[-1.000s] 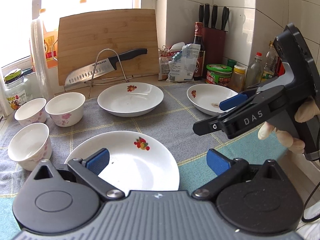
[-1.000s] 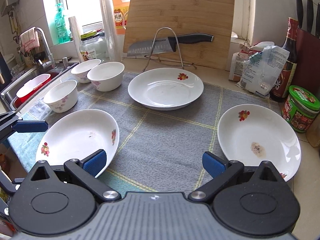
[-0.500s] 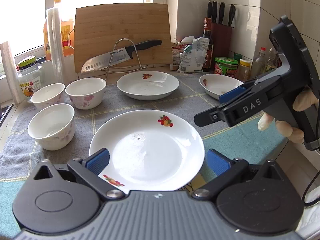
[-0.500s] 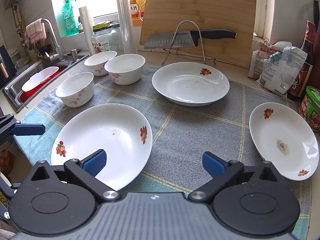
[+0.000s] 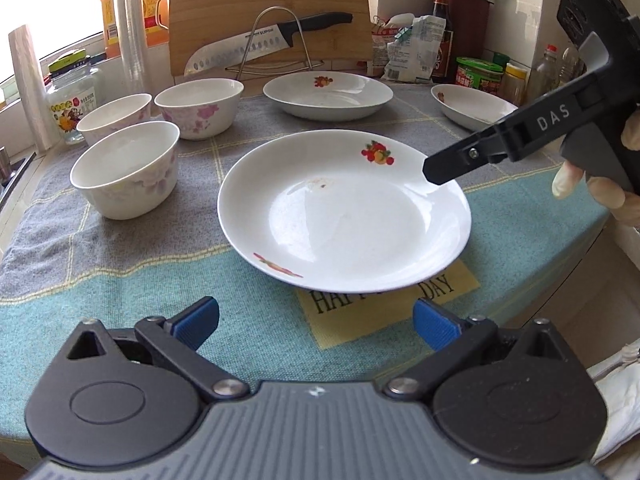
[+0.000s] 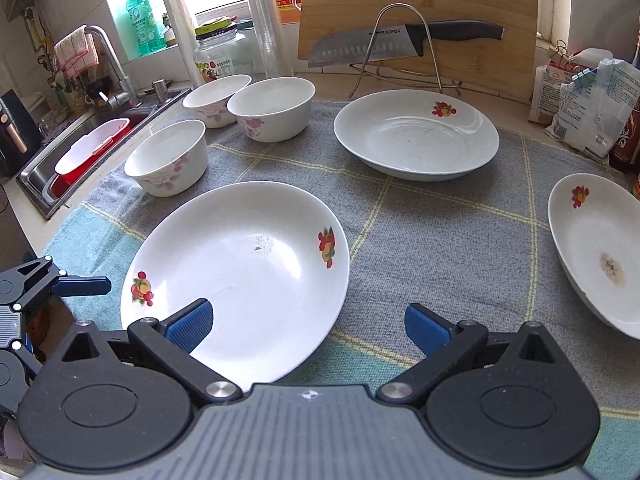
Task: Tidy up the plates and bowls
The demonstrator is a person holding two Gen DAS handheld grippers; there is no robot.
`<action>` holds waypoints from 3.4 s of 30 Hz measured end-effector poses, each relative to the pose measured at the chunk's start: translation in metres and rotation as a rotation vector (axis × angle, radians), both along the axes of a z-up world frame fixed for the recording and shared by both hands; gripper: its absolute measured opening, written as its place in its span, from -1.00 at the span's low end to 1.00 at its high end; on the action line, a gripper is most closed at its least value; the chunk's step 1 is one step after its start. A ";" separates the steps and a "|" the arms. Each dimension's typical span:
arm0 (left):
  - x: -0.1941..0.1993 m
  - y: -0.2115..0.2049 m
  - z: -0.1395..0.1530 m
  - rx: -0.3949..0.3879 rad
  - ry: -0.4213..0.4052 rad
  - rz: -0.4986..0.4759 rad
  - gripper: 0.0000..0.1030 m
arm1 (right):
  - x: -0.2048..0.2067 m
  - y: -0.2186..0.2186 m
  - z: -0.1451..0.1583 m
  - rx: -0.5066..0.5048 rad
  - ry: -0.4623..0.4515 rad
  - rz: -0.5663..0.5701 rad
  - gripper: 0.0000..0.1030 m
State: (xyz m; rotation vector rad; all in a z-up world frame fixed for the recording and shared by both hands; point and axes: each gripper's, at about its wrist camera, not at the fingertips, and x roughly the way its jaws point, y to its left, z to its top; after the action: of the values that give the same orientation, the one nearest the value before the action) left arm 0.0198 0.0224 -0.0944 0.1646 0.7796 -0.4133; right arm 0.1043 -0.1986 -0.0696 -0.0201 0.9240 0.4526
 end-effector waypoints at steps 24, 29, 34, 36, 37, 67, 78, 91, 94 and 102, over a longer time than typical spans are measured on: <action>0.023 -0.001 -0.020 -0.006 -0.042 -0.197 0.99 | 0.005 0.033 -0.030 -0.022 0.117 0.011 1.00; 0.023 0.000 -0.020 -0.015 -0.055 -0.208 0.99 | 0.013 0.033 -0.029 -0.020 0.123 0.019 1.00; 0.023 -0.001 -0.020 -0.017 -0.059 -0.198 0.99 | 0.026 0.032 -0.030 -0.008 0.129 0.051 1.00; 0.024 -0.002 -0.020 -0.017 -0.060 -0.195 0.99 | 0.032 0.030 -0.030 0.000 0.128 0.056 1.00; 0.023 -0.002 -0.020 -0.017 -0.060 -0.191 0.99 | 0.035 0.028 -0.030 0.007 0.131 0.058 1.00; 0.027 -0.001 -0.019 -0.006 -0.047 -0.255 1.00 | 0.091 0.026 -0.031 0.152 0.244 0.219 1.00; 0.031 -0.002 -0.018 0.002 -0.040 -0.286 1.00 | 0.098 0.025 -0.030 0.182 0.298 0.213 1.00; 0.037 -0.001 -0.017 0.007 -0.029 -0.318 1.00 | 0.103 0.025 -0.030 0.193 0.331 0.230 1.00; 0.038 -0.002 -0.017 0.009 -0.026 -0.324 0.99 | 0.102 0.025 -0.029 0.188 0.330 0.235 1.00; 0.040 -0.003 -0.016 0.009 -0.016 -0.324 0.99 | 0.102 0.026 -0.029 0.185 0.329 0.237 1.00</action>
State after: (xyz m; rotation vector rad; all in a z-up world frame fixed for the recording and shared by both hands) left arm 0.0597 0.0194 -0.1107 0.3045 0.7404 -0.7136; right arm 0.2058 -0.1723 -0.0986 0.1175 1.2051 0.7758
